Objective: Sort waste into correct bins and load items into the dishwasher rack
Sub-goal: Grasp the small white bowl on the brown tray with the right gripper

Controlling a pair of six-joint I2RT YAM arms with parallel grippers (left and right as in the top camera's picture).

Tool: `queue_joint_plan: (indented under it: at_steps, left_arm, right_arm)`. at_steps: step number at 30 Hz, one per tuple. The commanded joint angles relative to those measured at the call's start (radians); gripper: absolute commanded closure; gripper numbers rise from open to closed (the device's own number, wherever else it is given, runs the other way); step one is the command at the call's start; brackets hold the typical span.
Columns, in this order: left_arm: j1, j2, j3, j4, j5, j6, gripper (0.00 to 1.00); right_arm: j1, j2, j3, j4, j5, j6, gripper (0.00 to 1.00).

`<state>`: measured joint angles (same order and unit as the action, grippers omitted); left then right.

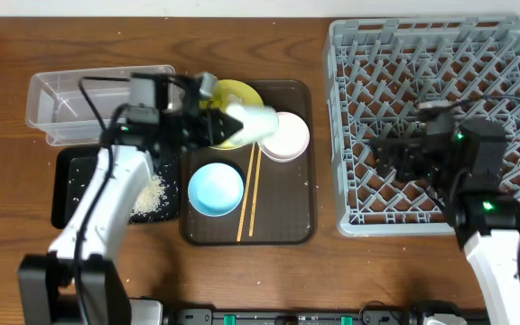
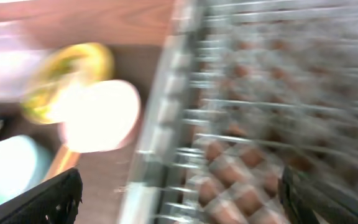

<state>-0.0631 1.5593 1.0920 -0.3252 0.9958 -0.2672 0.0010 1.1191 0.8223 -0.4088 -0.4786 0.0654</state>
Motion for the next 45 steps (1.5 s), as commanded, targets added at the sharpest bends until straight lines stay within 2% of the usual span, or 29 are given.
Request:
queue_joint_plan:
  at_steps: [1,6,14,18,25,30,33,38,40,41,42,43,45]
  left_arm:
    - [0.014,0.067,0.007,0.045,0.336,-0.123,0.94]
    - [-0.027,0.146,0.007,0.050,0.438,-0.136,0.94]
    - [-0.112,0.167,0.007,0.055,0.436,-0.136,0.94]
    - [-0.124,0.167,0.007,0.055,0.436,-0.138,0.94]
    - [-0.124,0.167,0.007,0.055,0.437,-0.139,0.94]
    - [-0.124,0.167,0.007,0.055,0.437,-0.139,0.94]
    - [-0.124,0.167,0.007,0.055,0.436,-0.139,0.94]
    - [-0.124,0.167,0.007,0.055,0.434,-0.138,0.93]
    - [-0.124,0.167,0.007,0.054,0.425,-0.128,0.83]
    - [-0.121,0.167,0.007,0.054,0.418,-0.109,0.62]
    - [-0.117,0.167,0.007,0.049,0.407,-0.100,0.55]
    - [-0.109,0.167,0.007,0.040,0.387,-0.095,0.49]
    - [-0.083,0.166,0.007,-0.006,0.296,-0.057,0.45]
  right_arm:
    - [0.034,0.080,0.015,0.033,-0.432,-0.043,0.01]
    - [0.119,0.225,0.015,0.180,-0.595,-0.045,0.02]
    - [0.220,0.402,0.015,0.535,-0.679,0.087,0.01]
    - [0.241,0.424,0.015,0.681,-0.743,0.145,0.02]
    - [0.262,0.424,0.015,0.758,-0.760,0.174,0.20]
    - [0.262,0.424,0.015,0.757,-0.760,0.174,0.28]
    - [0.262,0.424,0.015,0.757,-0.756,0.174,0.40]
    - [0.261,0.424,0.015,0.757,-0.756,0.174,0.46]
    - [0.260,0.424,0.015,0.757,-0.756,0.174,0.50]
    - [0.258,0.424,0.015,0.757,-0.756,0.174,0.51]
    - [0.255,0.424,0.015,0.756,-0.754,0.174,0.53]
    - [0.250,0.424,0.015,0.756,-0.747,0.174,0.58]
    - [0.233,0.424,0.015,0.752,-0.723,0.174,0.65]
